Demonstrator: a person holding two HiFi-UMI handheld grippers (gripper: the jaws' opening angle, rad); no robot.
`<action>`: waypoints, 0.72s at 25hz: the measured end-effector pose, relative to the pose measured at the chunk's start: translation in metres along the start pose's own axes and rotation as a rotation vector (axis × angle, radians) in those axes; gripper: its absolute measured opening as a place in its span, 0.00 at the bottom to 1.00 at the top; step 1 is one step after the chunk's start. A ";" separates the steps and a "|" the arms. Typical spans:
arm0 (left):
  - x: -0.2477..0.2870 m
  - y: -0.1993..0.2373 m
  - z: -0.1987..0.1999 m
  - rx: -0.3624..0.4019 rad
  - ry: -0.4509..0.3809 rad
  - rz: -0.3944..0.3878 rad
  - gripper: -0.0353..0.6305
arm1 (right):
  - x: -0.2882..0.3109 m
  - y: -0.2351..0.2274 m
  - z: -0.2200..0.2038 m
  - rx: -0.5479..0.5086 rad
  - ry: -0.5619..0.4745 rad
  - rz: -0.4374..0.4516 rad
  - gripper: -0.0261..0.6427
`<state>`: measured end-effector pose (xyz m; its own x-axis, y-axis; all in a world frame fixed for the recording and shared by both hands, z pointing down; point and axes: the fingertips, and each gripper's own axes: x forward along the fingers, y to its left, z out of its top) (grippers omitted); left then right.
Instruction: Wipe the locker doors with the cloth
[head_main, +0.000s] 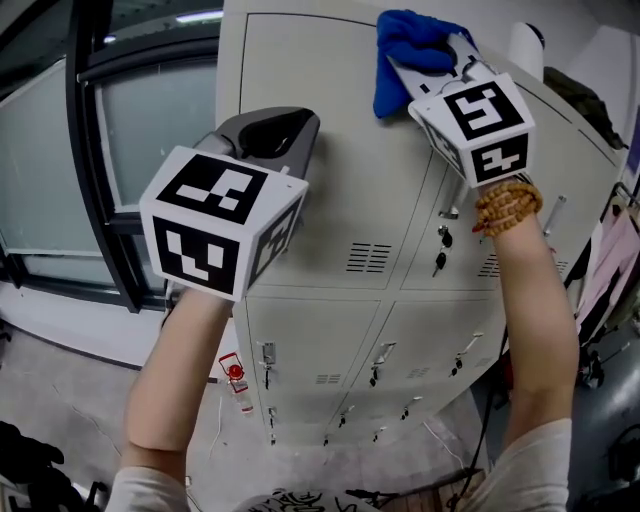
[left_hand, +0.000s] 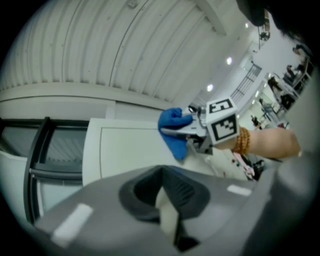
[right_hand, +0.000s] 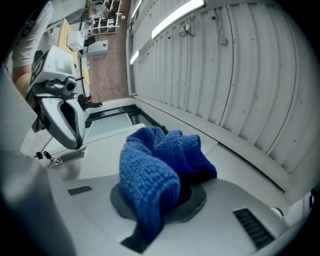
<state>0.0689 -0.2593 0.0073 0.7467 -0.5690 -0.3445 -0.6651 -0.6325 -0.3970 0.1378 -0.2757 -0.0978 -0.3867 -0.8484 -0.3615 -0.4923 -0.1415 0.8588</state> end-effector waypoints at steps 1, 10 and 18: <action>-0.001 0.001 0.001 0.001 -0.001 0.001 0.06 | 0.003 -0.006 0.003 0.008 -0.003 -0.008 0.09; -0.030 0.011 -0.019 -0.030 0.013 0.027 0.06 | -0.002 0.046 0.005 0.039 -0.019 0.003 0.09; -0.048 0.004 -0.060 -0.089 0.074 0.033 0.06 | -0.020 0.143 -0.016 0.075 0.004 0.083 0.09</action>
<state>0.0300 -0.2661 0.0737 0.7238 -0.6254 -0.2914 -0.6900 -0.6548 -0.3086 0.0874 -0.2865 0.0379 -0.4255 -0.8576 -0.2889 -0.5157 -0.0326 0.8562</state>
